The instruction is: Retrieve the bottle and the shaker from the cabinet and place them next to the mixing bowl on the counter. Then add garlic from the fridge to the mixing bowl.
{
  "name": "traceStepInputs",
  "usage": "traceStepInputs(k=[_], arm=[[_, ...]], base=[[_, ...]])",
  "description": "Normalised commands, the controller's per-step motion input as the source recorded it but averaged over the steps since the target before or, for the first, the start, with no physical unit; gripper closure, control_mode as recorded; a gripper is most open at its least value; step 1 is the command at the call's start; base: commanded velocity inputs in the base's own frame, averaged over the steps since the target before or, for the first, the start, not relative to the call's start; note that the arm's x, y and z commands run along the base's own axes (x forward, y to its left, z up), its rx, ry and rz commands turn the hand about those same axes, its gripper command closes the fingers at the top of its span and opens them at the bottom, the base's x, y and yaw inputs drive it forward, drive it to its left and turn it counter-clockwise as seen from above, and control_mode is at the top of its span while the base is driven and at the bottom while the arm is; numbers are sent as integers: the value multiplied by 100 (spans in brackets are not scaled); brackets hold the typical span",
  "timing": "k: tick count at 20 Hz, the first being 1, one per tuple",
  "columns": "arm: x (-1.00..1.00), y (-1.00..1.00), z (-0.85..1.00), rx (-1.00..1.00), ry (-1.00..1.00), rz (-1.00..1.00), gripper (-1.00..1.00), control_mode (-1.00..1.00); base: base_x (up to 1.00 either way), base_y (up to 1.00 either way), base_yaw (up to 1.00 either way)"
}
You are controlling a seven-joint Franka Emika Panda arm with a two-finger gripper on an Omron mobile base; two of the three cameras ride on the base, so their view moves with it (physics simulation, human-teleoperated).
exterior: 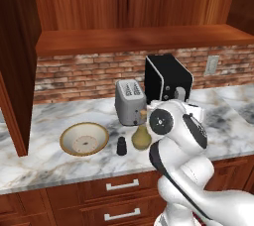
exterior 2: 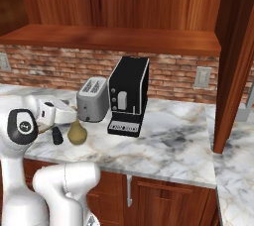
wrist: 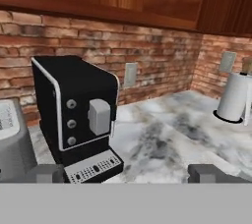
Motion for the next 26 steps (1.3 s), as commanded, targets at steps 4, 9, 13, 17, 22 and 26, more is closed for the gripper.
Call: traceStepInputs(k=[4,9,13,17,22,26], arm=[[-41,-70,4,0,19,5,-100,-100],[-41,-70,0,0,16,10,-100,-100],[-27,-38,-5,0,14,22,-100,-100],[-22,-14,-20,0,10,32,-100,-100],[-23,-1,-21,0,14,35,-100,-100],[-19,1,-27,0,6,30,-100,-100]], base=[[0,0,0],[0,0,0],[0,0,0],[0,0,0],[0,0,0],[0,0,0]])
